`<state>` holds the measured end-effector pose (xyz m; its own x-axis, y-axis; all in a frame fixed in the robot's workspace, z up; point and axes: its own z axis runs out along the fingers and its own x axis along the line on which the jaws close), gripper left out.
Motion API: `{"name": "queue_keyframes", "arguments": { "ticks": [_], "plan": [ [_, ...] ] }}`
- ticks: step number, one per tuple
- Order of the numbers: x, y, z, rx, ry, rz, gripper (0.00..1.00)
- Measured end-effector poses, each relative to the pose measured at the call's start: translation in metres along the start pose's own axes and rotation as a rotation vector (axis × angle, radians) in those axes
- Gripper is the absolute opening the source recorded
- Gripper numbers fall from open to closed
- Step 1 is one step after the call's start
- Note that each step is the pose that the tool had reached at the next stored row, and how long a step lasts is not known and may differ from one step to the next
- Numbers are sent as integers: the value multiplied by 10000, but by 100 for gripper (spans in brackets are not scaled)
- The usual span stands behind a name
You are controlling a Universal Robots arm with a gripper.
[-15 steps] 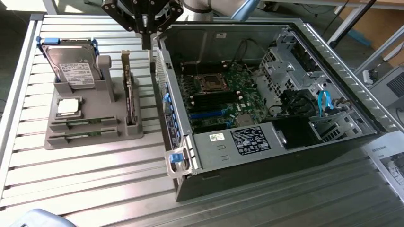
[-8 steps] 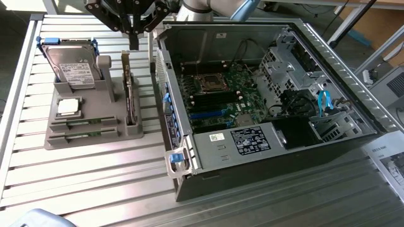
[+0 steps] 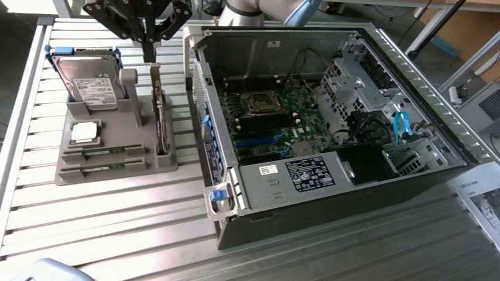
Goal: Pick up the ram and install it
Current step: 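Reach for the ram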
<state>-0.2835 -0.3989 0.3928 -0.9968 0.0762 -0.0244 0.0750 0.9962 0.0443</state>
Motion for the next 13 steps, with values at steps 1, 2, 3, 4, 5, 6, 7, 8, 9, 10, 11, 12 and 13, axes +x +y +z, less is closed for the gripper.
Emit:
{"name": "queue_keyframes", "arguments": {
  "ticks": [1, 2, 3, 4, 5, 6, 7, 8, 9, 10, 11, 12, 13],
  "plan": [
    [27, -2, 0, 0, -1, 1, 10],
    [55, -4, -1, -1, -1, 2, 10],
    [80, -6, -2, 0, 0, 1, 10],
    [107, -8, -3, 0, -1, 1, 10],
    [133, -10, -3, -1, -1, 1, 10],
    [159, -12, -4, 0, 0, 1, 10],
    [189, -14, -5, 0, 0, 0, 10],
    [215, -16, -6, 0, 0, 0, 10],
    [248, -19, -7, 0, 0, 0, 10],
    [278, -21, -7, 0, 0, 1, 10],
    [311, -23, -8, 0, 0, 1, 10],
    [345, -26, -9, -1, -1, 1, 10],
    [379, -29, -10, 0, 0, 1, 10]
  ]
}}
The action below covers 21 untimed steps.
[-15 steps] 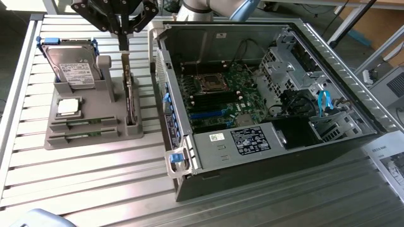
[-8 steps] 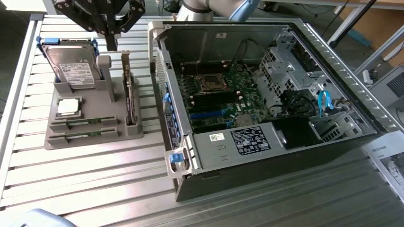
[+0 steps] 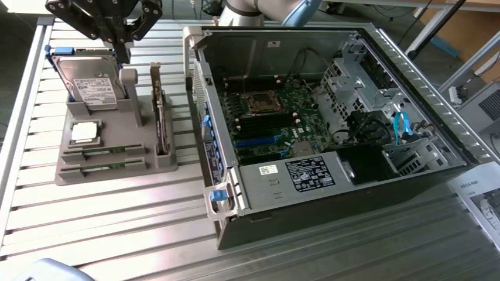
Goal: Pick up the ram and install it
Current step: 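Reach for the ram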
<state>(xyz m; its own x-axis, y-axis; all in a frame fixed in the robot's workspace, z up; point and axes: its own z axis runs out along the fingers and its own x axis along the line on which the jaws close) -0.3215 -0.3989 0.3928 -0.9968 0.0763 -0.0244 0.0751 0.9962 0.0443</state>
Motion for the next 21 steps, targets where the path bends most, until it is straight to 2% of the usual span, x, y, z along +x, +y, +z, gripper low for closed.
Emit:
{"name": "queue_keyframes", "arguments": {
  "ticks": [11, 21],
  "plan": [
    [332, -25, -8, -1, 0, -1, 10],
    [367, -28, -10, 0, 0, 1, 10]
  ]
}}
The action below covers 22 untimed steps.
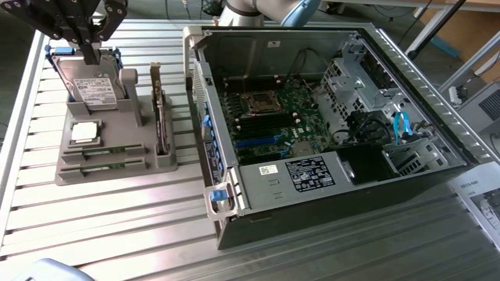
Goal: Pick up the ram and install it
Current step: 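Reach for the ram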
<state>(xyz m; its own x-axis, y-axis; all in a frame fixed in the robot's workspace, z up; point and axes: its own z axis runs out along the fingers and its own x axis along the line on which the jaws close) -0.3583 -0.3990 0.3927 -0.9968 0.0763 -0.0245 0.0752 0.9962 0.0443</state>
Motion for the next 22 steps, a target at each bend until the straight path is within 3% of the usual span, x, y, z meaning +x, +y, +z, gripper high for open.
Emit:
{"name": "queue_keyframes", "arguments": {
  "ticks": [22],
  "plan": [
    [139, -5, -3, 1, -2, 45, 10]
  ]
}}
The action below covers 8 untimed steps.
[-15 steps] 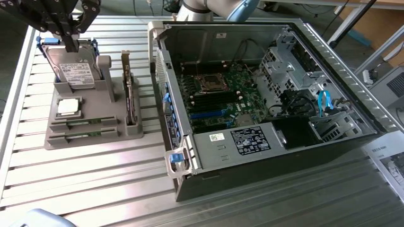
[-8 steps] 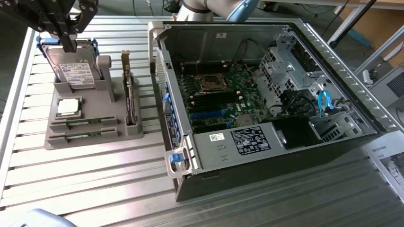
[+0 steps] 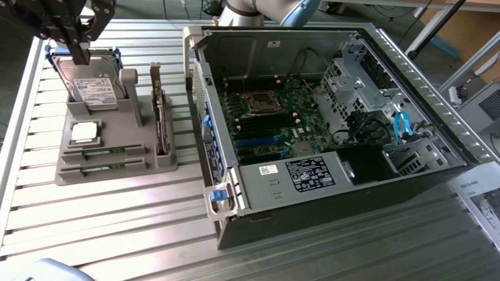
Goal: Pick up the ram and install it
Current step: 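Reach for the ram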
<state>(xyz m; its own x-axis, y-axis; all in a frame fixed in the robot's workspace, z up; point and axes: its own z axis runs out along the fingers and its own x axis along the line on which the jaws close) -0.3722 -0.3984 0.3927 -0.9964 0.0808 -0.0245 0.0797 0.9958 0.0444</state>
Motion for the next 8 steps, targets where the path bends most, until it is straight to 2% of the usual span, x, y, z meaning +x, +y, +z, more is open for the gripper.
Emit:
{"name": "queue_keyframes", "arguments": {
  "ticks": [8],
  "plan": [
    [55, 2, -1, 1, -1, 16, 10]
  ]
}}
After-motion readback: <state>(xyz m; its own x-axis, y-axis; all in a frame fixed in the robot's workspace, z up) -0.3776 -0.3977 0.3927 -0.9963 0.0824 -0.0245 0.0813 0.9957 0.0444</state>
